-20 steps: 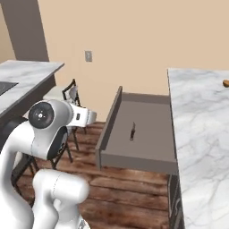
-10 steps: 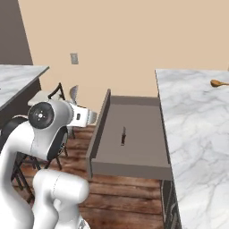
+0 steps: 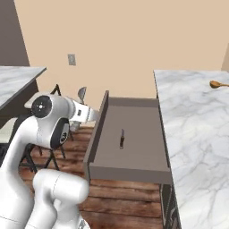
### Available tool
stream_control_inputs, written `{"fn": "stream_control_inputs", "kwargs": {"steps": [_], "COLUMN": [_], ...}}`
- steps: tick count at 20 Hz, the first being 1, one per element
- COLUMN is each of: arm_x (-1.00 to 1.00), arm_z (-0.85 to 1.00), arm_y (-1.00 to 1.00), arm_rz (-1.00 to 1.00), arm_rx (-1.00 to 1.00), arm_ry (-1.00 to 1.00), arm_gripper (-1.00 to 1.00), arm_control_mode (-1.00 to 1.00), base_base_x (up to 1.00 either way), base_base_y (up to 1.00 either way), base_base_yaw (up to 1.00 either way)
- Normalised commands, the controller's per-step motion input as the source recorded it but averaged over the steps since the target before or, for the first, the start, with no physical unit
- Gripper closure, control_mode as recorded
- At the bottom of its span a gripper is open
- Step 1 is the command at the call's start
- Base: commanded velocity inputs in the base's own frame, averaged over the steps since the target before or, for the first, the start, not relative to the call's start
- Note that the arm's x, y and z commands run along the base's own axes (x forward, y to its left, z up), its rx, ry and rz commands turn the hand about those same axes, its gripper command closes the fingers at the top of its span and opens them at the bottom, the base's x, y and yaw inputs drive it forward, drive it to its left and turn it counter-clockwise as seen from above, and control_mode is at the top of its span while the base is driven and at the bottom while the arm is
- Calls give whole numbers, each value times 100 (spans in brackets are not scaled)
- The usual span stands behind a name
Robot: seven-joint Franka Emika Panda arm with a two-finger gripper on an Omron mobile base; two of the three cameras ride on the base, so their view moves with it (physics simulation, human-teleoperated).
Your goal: Pick up the metallic utensils from the counter and place them in the open drawer. Make sure not to pick up any wooden utensils.
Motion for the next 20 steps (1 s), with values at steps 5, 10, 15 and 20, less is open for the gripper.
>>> {"fn": "stream_control_inputs", "kwargs": {"steps": [5,10,15,20], "arm_x": [93,93,99,78], "arm_z": [-76,-88,-89,-66], "arm_y": [-2,-20,-13,-15], "arm_rz": [-1,5,9,2], "arm_rx": [-13,-4,-4,-4], "arm_ry": [33,39,40,23], "arm_gripper": [100,100,100,100], "arm_control_mode": [-100,-100,-100,-100], "base_base_x": [0,0,0,0], "base_base_y": [0,0,0,0], "base_base_yaw": [0,0,0,0]}}
